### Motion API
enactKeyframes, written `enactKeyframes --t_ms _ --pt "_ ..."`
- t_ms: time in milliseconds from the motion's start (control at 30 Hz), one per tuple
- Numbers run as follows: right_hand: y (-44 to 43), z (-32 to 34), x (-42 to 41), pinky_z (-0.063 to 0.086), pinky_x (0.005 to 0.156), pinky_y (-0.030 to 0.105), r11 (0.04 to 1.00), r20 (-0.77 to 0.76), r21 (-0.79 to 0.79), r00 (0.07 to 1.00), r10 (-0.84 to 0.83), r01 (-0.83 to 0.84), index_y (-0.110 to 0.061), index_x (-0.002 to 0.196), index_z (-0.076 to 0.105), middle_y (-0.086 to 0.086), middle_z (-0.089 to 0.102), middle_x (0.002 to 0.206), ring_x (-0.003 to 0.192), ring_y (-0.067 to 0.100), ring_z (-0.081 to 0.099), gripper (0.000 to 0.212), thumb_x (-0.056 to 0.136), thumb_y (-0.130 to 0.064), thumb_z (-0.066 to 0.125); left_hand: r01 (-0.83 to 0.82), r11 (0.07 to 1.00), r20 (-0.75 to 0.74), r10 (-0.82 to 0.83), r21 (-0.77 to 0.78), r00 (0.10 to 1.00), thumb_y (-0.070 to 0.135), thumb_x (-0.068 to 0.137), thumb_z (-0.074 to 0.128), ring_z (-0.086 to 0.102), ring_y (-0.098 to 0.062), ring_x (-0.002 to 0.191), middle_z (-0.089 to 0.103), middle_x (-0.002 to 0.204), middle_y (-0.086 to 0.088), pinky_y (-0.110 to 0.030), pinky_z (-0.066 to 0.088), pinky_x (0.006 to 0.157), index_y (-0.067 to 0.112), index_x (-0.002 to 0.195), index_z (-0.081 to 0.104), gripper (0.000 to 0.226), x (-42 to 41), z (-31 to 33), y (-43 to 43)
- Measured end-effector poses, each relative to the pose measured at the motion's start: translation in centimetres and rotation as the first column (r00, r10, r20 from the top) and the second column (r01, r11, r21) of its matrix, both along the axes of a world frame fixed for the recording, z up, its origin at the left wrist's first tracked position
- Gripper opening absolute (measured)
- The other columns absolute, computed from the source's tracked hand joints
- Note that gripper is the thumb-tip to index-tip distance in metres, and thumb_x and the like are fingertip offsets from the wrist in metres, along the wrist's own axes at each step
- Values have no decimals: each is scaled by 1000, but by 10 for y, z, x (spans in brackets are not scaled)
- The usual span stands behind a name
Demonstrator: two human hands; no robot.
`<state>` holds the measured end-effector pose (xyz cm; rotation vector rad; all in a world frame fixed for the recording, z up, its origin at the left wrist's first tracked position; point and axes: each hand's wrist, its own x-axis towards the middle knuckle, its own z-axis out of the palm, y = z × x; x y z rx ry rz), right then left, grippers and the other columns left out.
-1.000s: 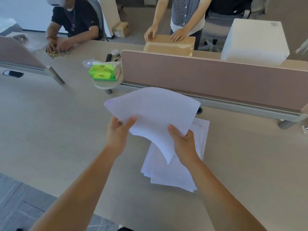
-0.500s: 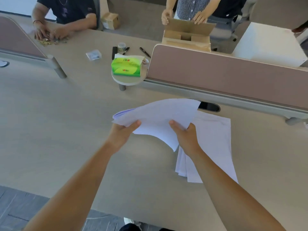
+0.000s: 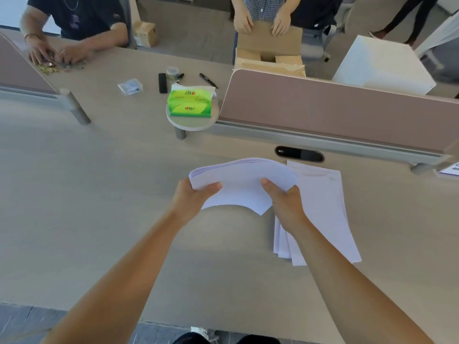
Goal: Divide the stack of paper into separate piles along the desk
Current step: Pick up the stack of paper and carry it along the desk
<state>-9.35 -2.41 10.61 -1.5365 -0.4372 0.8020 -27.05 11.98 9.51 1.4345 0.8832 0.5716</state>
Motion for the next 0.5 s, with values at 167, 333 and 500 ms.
enactKeyframes --t_ms 167,333,500 --pt "-14 -3 7 55 74 27 994 -64 -34 992 106 -108 -7 112 70 8 75 107 97 19 72 28 85 -11 73 141 987 9 -141 -72 990 22 67 82 69 -21 107 75 110 -1 -42 55 94 21 113 72 47 -7 -6 5" --pt "-13 1 1 56 70 24 999 -79 10 996 51 -50 -20 101 72 -5 77 94 87 10 73 14 89 -12 69 -49 993 -37 45 -107 998 29 72 81 70 -22 93 74 98 -2 -49 54 89 31 88 72 18 6 4 -7" --pt "-17 8 6 55 66 20 996 -46 39 996 78 -76 -21 98 71 -7 76 90 83 9 72 14 88 -12 70 56 996 64 -51 -70 997 25 66 83 70 -25 104 75 108 -1 -47 56 90 31 103 74 38 -5 9 -6"
